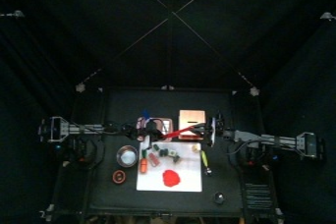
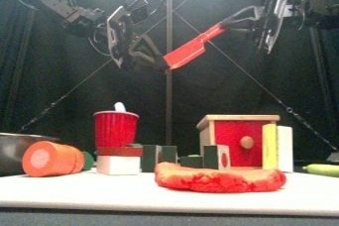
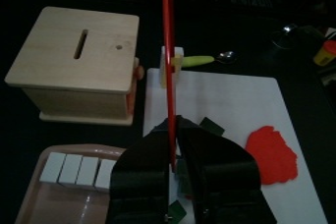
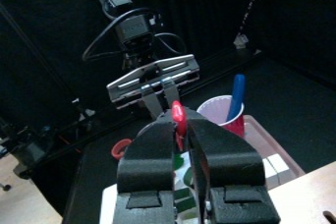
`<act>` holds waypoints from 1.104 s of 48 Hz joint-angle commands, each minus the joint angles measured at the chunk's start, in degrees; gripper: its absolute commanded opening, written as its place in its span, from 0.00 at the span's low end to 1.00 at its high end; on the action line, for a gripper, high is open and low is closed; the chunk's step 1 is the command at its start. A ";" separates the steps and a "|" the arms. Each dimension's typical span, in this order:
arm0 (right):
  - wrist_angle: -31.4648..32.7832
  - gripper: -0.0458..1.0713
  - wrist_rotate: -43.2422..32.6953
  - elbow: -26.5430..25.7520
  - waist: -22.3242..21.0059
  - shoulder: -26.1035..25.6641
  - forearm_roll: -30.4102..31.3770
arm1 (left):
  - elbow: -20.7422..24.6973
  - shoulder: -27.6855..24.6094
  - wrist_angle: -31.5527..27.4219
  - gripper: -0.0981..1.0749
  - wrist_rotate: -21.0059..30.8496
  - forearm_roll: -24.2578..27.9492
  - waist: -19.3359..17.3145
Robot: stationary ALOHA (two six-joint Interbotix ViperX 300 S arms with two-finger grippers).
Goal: Grab knife handle
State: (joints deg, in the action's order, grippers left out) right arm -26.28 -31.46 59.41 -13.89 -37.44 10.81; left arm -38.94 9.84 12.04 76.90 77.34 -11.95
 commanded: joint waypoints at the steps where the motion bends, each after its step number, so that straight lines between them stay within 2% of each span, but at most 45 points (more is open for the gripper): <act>1: 0.18 0.31 -0.26 -0.53 0.09 -0.18 -0.70 | 1.41 0.53 -0.09 0.43 -0.62 -0.18 -0.26; 8: 2.11 0.32 -0.35 -0.44 0.09 -0.26 -1.76 | 1.05 0.70 -0.09 0.38 -1.67 -0.18 -0.18; 15: 7.29 0.37 -0.35 -0.62 0.26 -0.35 -1.58 | 0.79 0.79 -0.09 0.37 -2.29 -0.18 -0.18; 21: 11.51 0.48 -0.26 -1.23 1.23 -0.44 -1.41 | 0.62 1.14 0.35 0.37 -2.46 -0.18 -0.09; 28: 16.26 0.66 0.00 -2.37 2.02 -1.58 -1.23 | 0.35 1.76 1.23 0.37 -2.55 -0.18 -0.18; 35: 21.88 0.79 0.00 -2.81 2.29 -3.87 -0.35 | -0.53 2.55 2.11 0.37 -2.55 -0.09 -0.09; 45: 33.49 0.84 0.18 -6.42 4.57 -7.21 1.58 | -2.11 3.25 4.13 0.37 -2.55 -0.18 0.00; 49: 39.29 0.84 0.26 -8.70 5.89 -6.68 2.64 | -2.64 3.25 5.71 0.37 -2.55 0.00 0.09; 53: 42.45 0.84 0.44 -10.46 7.29 -5.98 3.16 | -2.81 3.43 6.68 0.37 -2.29 -0.18 0.09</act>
State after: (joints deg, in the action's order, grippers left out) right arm 12.83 -31.20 55.90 -8.00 -44.21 13.54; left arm -42.28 12.30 17.58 74.62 77.34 -11.95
